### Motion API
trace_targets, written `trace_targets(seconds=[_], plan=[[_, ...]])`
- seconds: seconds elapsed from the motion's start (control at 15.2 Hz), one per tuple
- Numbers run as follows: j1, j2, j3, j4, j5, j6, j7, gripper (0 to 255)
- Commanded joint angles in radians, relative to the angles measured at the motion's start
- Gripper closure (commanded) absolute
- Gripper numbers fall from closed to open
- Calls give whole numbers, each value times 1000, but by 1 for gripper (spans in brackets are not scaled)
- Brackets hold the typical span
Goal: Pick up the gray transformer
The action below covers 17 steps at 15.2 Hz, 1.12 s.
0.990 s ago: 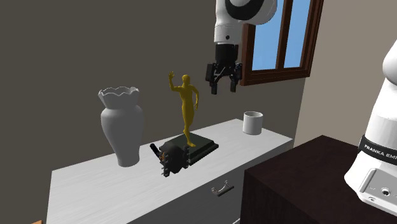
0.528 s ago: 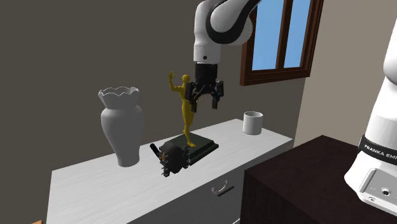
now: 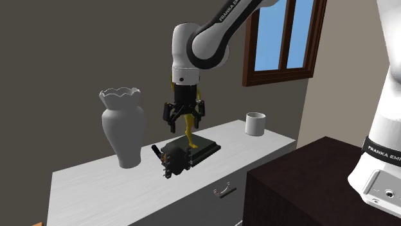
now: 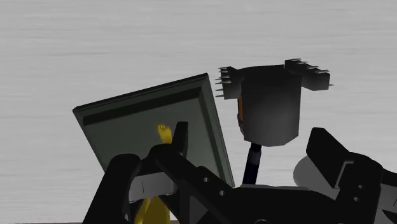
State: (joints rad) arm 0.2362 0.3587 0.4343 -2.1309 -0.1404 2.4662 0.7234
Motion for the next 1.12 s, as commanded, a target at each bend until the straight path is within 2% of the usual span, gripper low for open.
trace_targets(seconds=[0.0,0.2,0.79,0.86,1.06], plan=[[40,89,-19,75,-39,7,47,0],[87,184,-40,165,-67,8,87,0],[112,265,-73,177,-102,76,105,0],[113,266,-73,177,-102,77,107,255],[114,263,-72,175,-102,76,108,255]])
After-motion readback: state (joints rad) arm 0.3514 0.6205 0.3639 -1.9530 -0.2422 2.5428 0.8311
